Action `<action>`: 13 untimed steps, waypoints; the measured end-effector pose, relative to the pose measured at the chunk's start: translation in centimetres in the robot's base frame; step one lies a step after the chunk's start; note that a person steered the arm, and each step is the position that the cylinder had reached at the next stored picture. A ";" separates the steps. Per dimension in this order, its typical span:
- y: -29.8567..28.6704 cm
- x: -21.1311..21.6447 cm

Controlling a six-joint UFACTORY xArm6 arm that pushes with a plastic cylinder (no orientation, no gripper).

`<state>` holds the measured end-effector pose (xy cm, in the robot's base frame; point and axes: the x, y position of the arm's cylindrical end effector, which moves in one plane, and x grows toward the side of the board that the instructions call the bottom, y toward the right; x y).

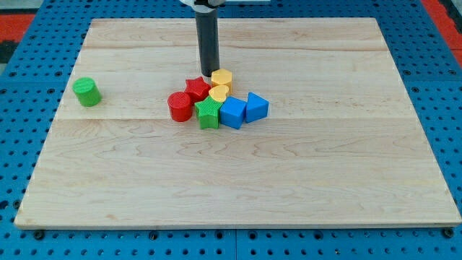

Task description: Move the green circle above the blue cube

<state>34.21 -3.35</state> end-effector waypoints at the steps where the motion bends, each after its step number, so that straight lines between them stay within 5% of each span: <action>1: -5.6 -1.4; 2: -17.1 -2.5; 3: -25.6 2.1; 4: -23.6 8.3; 6: -16.2 -0.1; 7: -26.2 2.5; 8: -22.2 -2.2; 10: -3.2 -3.6; 11: -4.4 -9.1; 13: 6.5 -4.2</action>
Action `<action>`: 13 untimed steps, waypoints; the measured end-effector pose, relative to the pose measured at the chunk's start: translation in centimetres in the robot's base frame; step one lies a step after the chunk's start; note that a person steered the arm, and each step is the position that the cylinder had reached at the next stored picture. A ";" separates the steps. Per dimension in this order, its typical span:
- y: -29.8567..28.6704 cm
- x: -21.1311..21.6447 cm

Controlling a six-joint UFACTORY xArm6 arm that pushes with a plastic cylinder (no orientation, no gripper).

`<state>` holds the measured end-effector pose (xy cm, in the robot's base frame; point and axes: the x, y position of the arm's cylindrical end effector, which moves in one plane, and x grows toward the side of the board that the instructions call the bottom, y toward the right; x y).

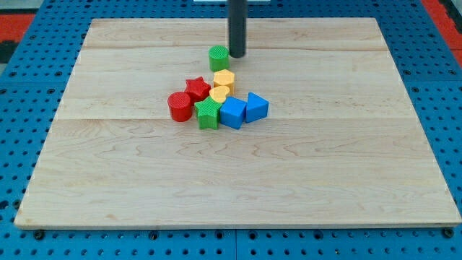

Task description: Move the green circle above the blue cube

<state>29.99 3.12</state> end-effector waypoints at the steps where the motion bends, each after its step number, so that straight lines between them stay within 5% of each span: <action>1: -1.7 -1.5; 5: -11.4 -2.1; 8: 1.4 -1.2; 11: 0.8 -2.8; 13: -7.5 -1.4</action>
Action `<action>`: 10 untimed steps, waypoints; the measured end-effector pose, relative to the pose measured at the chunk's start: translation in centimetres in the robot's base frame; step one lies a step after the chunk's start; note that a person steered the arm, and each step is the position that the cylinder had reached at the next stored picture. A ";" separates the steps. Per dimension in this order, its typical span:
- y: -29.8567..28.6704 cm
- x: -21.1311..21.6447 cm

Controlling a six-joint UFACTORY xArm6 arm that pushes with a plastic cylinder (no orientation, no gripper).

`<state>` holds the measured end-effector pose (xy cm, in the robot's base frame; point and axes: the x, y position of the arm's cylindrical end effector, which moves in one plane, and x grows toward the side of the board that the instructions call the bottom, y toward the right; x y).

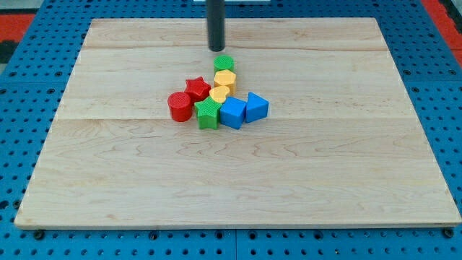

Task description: Move the green circle above the blue cube

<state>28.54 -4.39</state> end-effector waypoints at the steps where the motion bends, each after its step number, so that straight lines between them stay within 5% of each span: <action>1: 2.0 3.5; 7: 15.2 5.6; 10: 8.2 9.2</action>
